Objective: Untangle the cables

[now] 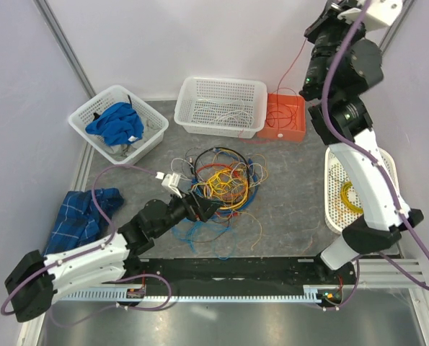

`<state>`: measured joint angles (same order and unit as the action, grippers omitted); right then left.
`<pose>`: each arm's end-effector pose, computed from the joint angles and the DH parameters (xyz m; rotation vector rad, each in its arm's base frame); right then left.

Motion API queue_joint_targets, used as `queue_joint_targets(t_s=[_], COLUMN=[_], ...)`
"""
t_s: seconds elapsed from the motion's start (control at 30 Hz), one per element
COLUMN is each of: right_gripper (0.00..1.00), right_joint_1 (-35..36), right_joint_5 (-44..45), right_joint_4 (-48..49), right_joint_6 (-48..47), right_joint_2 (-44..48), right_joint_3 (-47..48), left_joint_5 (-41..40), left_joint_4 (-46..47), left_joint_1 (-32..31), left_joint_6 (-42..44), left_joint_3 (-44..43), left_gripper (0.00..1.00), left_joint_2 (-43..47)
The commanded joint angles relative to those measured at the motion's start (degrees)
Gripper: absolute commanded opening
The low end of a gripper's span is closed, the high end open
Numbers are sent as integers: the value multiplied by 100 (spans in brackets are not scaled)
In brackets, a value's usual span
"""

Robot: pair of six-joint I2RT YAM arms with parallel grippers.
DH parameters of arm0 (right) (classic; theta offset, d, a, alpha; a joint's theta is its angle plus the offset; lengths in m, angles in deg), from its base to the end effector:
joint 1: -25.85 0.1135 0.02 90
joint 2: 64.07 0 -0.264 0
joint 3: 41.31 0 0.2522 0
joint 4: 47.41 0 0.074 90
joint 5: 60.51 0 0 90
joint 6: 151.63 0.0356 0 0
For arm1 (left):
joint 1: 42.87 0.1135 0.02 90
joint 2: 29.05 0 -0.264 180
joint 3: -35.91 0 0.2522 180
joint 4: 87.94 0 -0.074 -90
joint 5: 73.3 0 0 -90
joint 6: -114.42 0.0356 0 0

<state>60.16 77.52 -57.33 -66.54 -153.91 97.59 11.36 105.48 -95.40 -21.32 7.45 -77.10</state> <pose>0.2300 0.1249 0.6297 0.4533 1.0410 0.0851 0.1182 -0.1487 0.2135 0.0318 1.8287 -1.1849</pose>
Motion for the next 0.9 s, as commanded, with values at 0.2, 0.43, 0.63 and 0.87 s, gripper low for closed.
queue_joint_targets(t_s=[0.2,0.43,0.63,0.87], right_gripper=[0,0,0,0], right_joint_1=[-1320,-1909,-2095,-2103], right_joint_5=[-637,-1173,-1454,-1560], right_joint_4=[-927,-867,-648,-507], right_joint_6=[1474,1914,2020,2108], right_joint_2=[-1130,-1694,-2116,-2433], right_joint_3=[467,468,388,423], left_joint_5=[33,113,78,-204], left_joint_4=[-2585,-3271,-3386,-3377], left_joint_1=[-46,-38,-38,-38], left_joint_6=[-287,20,65,135], left_joint_3=[64,-33,28,55], left_gripper=[100,100,100,100], left_joint_2=[2341,2854,2915,3065])
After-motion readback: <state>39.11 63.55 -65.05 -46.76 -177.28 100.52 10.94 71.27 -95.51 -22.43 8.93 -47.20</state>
